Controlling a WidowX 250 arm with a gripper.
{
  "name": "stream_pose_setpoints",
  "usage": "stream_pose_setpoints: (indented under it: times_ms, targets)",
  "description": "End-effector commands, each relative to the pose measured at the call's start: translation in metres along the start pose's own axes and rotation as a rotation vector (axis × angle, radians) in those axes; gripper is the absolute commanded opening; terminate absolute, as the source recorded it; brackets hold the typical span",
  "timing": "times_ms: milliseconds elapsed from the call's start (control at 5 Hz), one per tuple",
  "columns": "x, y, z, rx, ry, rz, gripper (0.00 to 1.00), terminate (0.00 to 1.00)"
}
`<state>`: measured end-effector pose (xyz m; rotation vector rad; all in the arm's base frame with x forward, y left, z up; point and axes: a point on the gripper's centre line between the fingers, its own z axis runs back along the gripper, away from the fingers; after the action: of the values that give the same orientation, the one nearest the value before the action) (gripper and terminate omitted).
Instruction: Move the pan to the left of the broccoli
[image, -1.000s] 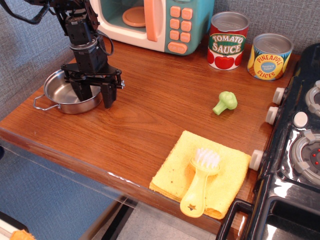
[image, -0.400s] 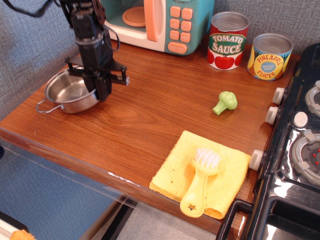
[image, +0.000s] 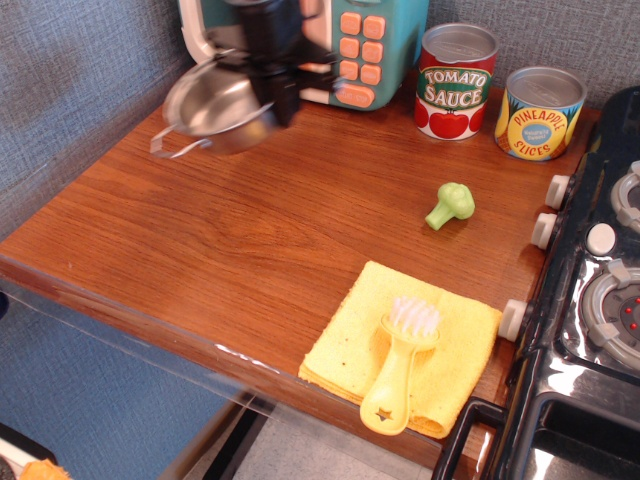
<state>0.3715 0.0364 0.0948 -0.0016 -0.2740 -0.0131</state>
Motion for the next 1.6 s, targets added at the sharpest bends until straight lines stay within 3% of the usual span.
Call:
stream_pose_setpoints:
  times_ms: [0, 400, 600, 800, 1200, 1400]
  targets:
    - [0.037, -0.074, -0.031, -0.102, 0.035, -0.161, 0.0, 0.0]
    - [0.008, -0.07, -0.069, -0.086, 0.178, -0.152, 0.0, 0.0]
    - [0.001, -0.065, -0.067, -0.083, 0.189, -0.14, 1.0, 0.0]
    - [0.004, -0.069, -0.052, -0.079, 0.152, -0.161, 1.0, 0.0]
    - [0.009, -0.07, 0.007, -0.036, 0.021, -0.13, 1.0, 0.0]
    - [0.002, -0.071, 0.037, 0.04, 0.031, -0.047, 1.0, 0.0]
